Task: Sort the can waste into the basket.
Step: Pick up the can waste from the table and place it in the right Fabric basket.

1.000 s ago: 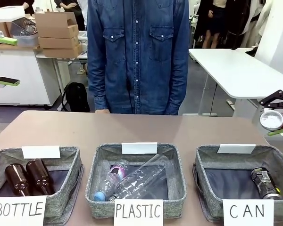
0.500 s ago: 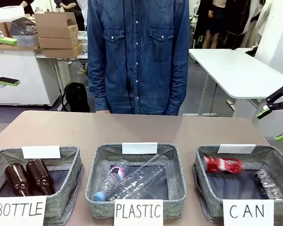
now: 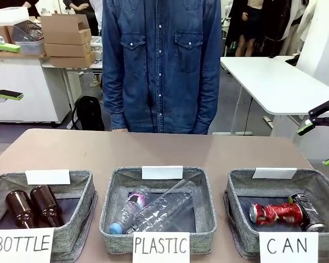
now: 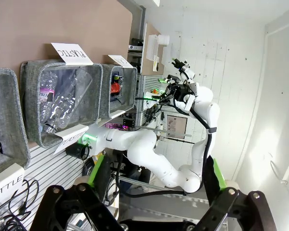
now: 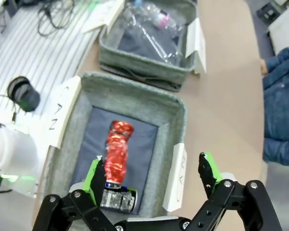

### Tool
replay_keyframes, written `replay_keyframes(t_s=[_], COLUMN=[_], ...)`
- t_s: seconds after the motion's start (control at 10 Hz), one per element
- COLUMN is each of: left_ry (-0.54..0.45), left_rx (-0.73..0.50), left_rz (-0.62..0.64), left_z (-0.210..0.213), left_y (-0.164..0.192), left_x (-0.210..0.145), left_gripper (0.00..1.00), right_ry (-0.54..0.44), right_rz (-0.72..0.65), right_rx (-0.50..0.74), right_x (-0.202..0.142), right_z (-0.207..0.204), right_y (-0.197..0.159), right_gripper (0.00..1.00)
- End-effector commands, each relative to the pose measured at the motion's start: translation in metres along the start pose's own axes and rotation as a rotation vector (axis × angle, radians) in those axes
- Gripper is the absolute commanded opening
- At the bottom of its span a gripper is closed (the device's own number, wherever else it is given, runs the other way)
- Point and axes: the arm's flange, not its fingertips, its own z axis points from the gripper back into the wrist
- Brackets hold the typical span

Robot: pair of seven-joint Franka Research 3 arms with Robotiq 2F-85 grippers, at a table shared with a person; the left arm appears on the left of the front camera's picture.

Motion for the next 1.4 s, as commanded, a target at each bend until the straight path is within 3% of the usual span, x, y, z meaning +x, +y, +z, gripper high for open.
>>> replay_keyframes(t_s=[0.0,0.2,0.4,0.5,0.6,0.9,1.0,1.1,1.2,1.3], left_ry=[0.01,0.01,0.01,0.01,0.01,0.01,0.01,0.01,0.01,0.01], left_rx=[0.006,0.006,0.006,0.006,0.006,0.006,0.006,0.006,0.006,0.006], left_rz=[-0.004,-0.004,-0.004,-0.004,-0.004,-0.004,-0.004,-0.004,-0.004,-0.004], left_z=[0.002,0.002,0.002,0.002,0.002,0.002,0.002,0.002,0.002,0.002], left_y=[0.001,0.001,0.001,0.001,0.001,0.001,0.001,0.001,0.001,0.001], left_x=[-0.003,-0.003,-0.003,-0.003,-0.003,-0.003,-0.003,-0.003,-0.003,-0.003], left_gripper=[1.0,1.0,1.0,1.0,1.0,1.0,1.0,1.0,1.0,1.0], right_ry=[-0.144,-0.541,-0.697,-0.739,-0.73,-0.905,-0.864,-0.918,-0.481,-0.481], right_rz=[-0.32,-1.239,-1.599,-1.677,-1.853,-1.982,-1.948,-1.808,-1.624,-1.624], right_rx=[0.005,-0.062,0.074,0.133,0.34,0.41,0.374,0.234,0.39,0.39], right_x=[0.011,0.041,0.041,0.039,0.031,0.016,0.021,0.026,0.005,0.005], right_z=[0.015,0.032,0.045,0.049,0.046,0.052,0.051,0.06,0.044,0.044], right_y=[-0.018,-0.047,-0.058,-0.063,-0.069,-0.072,-0.07,-0.064,-0.068,-0.068], right_gripper=[1.0,1.0,1.0,1.0,1.0,1.0,1.0,1.0,1.0,1.0])
